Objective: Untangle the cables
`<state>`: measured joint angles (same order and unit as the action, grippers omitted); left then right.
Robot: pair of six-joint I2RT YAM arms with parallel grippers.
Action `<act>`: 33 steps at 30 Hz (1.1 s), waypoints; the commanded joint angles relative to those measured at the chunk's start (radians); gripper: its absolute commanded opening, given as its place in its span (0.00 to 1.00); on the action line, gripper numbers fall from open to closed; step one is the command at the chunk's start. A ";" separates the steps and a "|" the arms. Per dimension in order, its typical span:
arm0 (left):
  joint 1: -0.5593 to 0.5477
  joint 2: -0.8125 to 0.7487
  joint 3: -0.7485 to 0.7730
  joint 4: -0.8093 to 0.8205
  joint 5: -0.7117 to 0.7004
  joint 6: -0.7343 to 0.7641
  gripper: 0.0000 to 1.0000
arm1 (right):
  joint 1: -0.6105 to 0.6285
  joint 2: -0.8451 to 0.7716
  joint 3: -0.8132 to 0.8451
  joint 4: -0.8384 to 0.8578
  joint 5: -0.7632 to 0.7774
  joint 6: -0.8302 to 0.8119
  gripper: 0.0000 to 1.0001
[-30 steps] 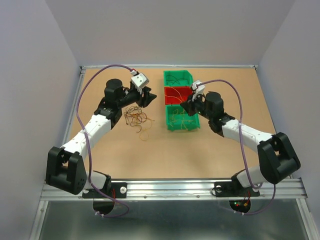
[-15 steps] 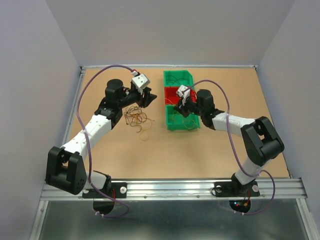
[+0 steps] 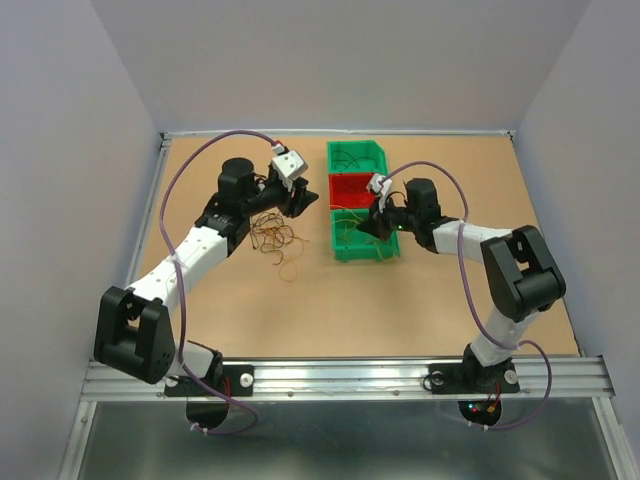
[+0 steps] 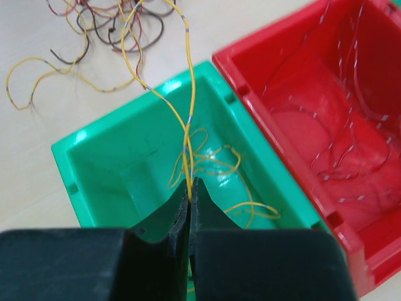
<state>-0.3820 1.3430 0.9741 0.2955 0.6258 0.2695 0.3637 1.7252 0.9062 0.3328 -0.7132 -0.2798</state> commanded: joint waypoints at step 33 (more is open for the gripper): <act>-0.086 0.271 0.184 -0.110 -0.152 0.071 0.53 | 0.176 0.192 0.345 -0.525 0.495 0.108 0.04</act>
<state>-0.4591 1.5780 1.0966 0.1852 0.4892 0.3393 0.4881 1.9263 1.2026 -0.1379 -0.2535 -0.1871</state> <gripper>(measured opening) 0.541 0.042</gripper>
